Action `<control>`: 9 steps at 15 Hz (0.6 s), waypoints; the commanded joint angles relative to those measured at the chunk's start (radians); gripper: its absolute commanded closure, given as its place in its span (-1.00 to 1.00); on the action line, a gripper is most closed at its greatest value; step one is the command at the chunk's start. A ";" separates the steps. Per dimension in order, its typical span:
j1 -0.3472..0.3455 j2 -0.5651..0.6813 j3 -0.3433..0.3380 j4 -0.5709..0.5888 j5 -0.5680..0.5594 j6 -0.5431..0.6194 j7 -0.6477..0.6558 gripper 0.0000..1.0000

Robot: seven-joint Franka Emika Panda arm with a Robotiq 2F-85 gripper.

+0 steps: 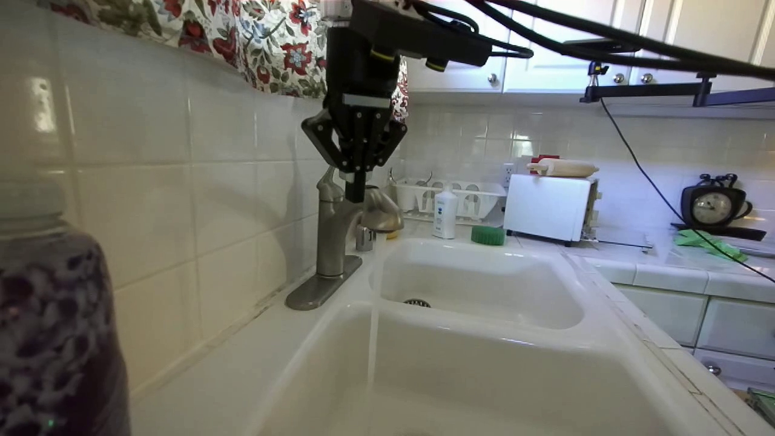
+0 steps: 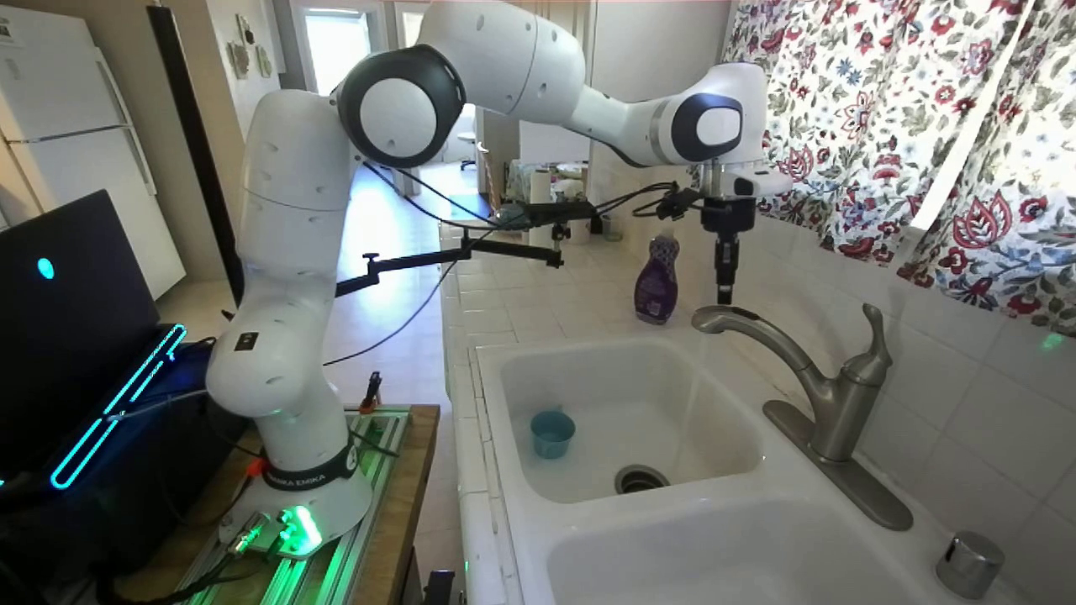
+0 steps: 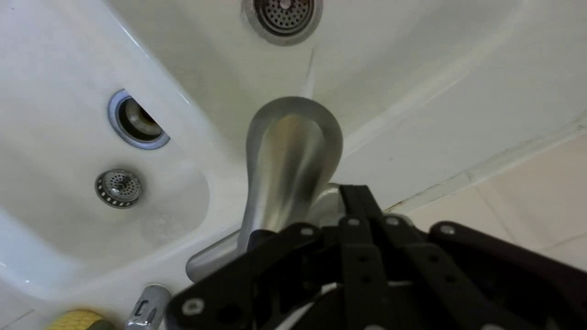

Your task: Move the faucet head to the right

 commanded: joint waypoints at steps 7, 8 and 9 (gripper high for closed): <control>-0.003 0.007 -0.024 0.003 0.011 -0.022 0.020 1.00; -0.004 0.005 -0.024 0.004 0.010 -0.035 0.016 1.00; -0.005 0.002 -0.024 0.001 0.012 -0.042 0.009 1.00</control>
